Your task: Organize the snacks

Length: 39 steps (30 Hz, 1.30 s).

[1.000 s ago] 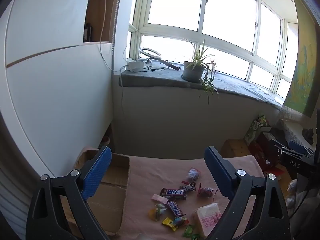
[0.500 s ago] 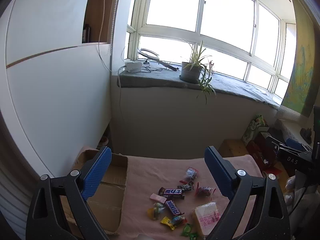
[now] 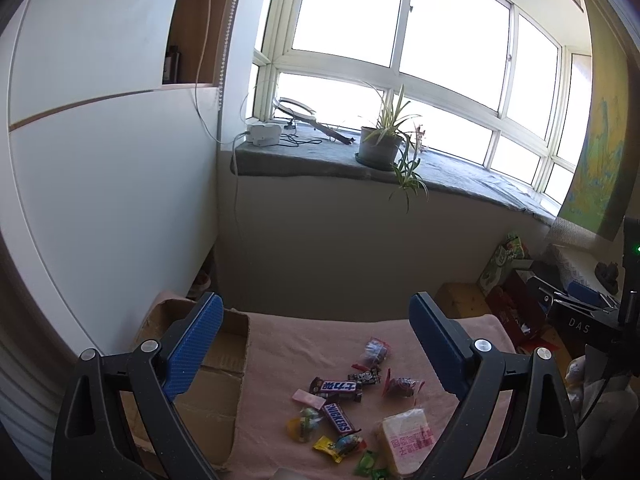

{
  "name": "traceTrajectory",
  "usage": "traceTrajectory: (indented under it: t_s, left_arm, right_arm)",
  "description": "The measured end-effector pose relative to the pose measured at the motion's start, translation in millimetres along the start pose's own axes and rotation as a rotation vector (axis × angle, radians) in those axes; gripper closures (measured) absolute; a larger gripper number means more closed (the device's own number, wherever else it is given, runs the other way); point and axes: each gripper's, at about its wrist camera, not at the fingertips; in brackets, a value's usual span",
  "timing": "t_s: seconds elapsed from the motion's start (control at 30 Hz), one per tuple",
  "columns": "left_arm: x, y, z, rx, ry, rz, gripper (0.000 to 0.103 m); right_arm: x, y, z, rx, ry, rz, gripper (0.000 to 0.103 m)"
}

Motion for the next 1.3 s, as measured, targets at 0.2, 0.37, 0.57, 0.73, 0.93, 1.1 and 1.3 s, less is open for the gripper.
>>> traceTrajectory:
  t_s: [0.2,0.37,0.57,0.73,0.93,1.1,1.3]
  left_arm:
    - [1.2,0.9,-0.9,-0.001,0.000,-0.004,0.009]
    - [1.4,-0.1,-1.9,-0.005,-0.003,0.001,0.009]
    - [1.6,-0.1,-3.5,-0.012,-0.011,0.000,0.009]
    - [0.5,0.0,-3.7,-0.014,-0.011,0.004,0.009]
    - [-1.8,-0.3,-5.1,-0.022,-0.014,0.012,0.009]
    - [-2.3,-3.0,-7.2,-0.037,-0.017,0.019,0.009]
    - [-3.0,-4.5,-7.9,-0.044,-0.026,0.023,0.009]
  right_arm:
    - [1.0,-1.2,-0.5,0.001,-0.002,-0.001,0.000]
    - [1.0,-1.5,-0.5,0.001,-0.001,-0.001,0.000]
    - [1.2,-0.9,-1.7,-0.002,-0.003,-0.001,0.000]
    - [2.6,-2.2,-2.9,-0.003,-0.006,-0.002,0.000]
    - [2.9,-4.6,-3.7,-0.007,-0.003,-0.002,0.000]
    - [0.6,-11.3,-6.6,-0.018,-0.002,0.001,0.000]
    - [-0.9,-12.2,-7.1,-0.026,-0.005,0.003,0.000]
Point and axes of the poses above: each gripper's, at about its wrist camera, not at the fingertips, and z roughly against the way its jaws point, x to its right, y to its top, and after that the axes turned 12 degrees about -y, right-handed
